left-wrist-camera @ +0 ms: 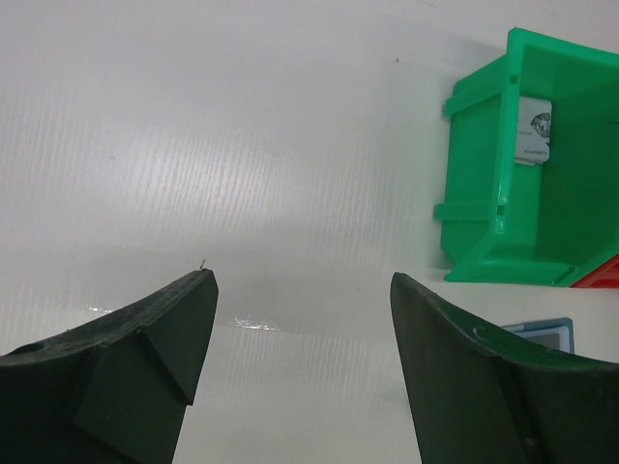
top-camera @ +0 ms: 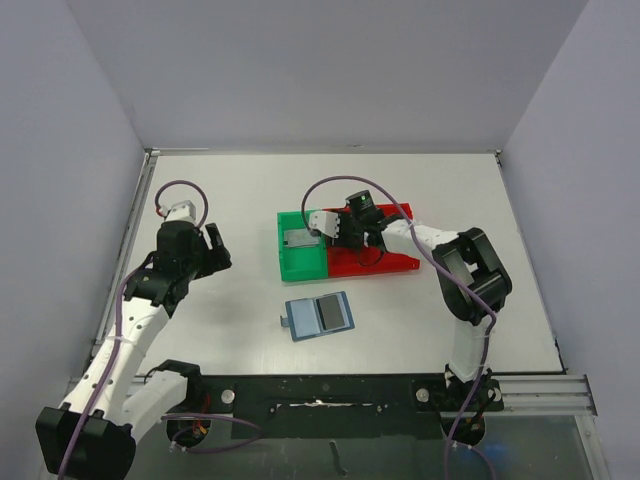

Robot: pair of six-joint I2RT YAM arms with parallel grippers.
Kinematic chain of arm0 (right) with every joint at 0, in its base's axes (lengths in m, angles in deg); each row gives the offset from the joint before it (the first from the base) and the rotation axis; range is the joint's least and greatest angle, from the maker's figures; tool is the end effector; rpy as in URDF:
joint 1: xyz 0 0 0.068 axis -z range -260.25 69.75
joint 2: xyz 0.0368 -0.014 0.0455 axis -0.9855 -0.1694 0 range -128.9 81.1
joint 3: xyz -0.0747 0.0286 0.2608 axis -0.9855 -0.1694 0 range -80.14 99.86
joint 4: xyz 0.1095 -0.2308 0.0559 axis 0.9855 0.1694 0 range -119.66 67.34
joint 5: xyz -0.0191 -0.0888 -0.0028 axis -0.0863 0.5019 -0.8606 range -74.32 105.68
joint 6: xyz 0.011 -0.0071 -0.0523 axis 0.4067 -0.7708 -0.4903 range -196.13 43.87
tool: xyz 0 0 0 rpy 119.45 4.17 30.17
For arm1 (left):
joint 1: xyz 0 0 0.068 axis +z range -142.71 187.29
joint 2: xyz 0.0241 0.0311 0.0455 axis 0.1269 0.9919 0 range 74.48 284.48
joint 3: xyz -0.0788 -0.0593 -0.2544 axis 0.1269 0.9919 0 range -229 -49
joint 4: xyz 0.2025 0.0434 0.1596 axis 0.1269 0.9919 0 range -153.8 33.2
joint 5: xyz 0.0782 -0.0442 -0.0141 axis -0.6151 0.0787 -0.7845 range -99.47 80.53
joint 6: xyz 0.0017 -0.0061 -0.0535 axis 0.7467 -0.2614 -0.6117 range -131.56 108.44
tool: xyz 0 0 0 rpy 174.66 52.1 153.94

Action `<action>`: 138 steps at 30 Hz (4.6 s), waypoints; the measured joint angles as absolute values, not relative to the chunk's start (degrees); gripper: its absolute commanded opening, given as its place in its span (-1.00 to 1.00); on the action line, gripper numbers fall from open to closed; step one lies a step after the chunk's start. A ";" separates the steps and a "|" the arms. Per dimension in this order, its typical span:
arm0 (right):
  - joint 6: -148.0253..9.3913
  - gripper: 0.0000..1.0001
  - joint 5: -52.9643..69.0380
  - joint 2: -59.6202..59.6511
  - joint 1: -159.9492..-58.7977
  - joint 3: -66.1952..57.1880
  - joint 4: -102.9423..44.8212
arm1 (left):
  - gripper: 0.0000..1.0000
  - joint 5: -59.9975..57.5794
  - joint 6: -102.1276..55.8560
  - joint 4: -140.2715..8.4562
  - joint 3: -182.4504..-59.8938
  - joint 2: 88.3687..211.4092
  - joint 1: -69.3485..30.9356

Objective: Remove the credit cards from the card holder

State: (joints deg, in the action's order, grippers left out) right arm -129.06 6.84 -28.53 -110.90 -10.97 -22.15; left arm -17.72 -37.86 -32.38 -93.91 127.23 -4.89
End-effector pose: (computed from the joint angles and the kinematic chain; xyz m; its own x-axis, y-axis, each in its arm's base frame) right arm 0.3474 0.2124 0.1677 0.0875 -0.8647 -0.4946 -0.8668 0.1786 -0.4655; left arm 0.1923 -0.0364 0.2806 -0.5990 -0.3193 -0.7344 -0.1842 0.9474 -0.2617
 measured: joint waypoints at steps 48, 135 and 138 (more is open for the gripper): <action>-53.13 0.73 17.44 24.26 -122.18 -41.77 -39.17 | 0.44 -10.27 -36.77 -35.20 -93.10 128.13 -3.84; -11.18 -0.60 0.41 -2.32 -117.70 -51.47 -38.17 | -0.50 1.71 -79.85 -77.41 -76.58 159.67 -38.16; -11.14 -0.60 0.37 -2.36 -117.68 -51.49 -38.19 | -0.53 1.53 -79.98 -77.43 -76.49 159.91 -38.16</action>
State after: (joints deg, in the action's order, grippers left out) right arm -11.14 0.37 -2.36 -117.68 -51.49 -38.19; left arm 1.53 -79.98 -77.43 -76.49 159.91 -38.16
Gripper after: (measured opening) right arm 0.204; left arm 0.249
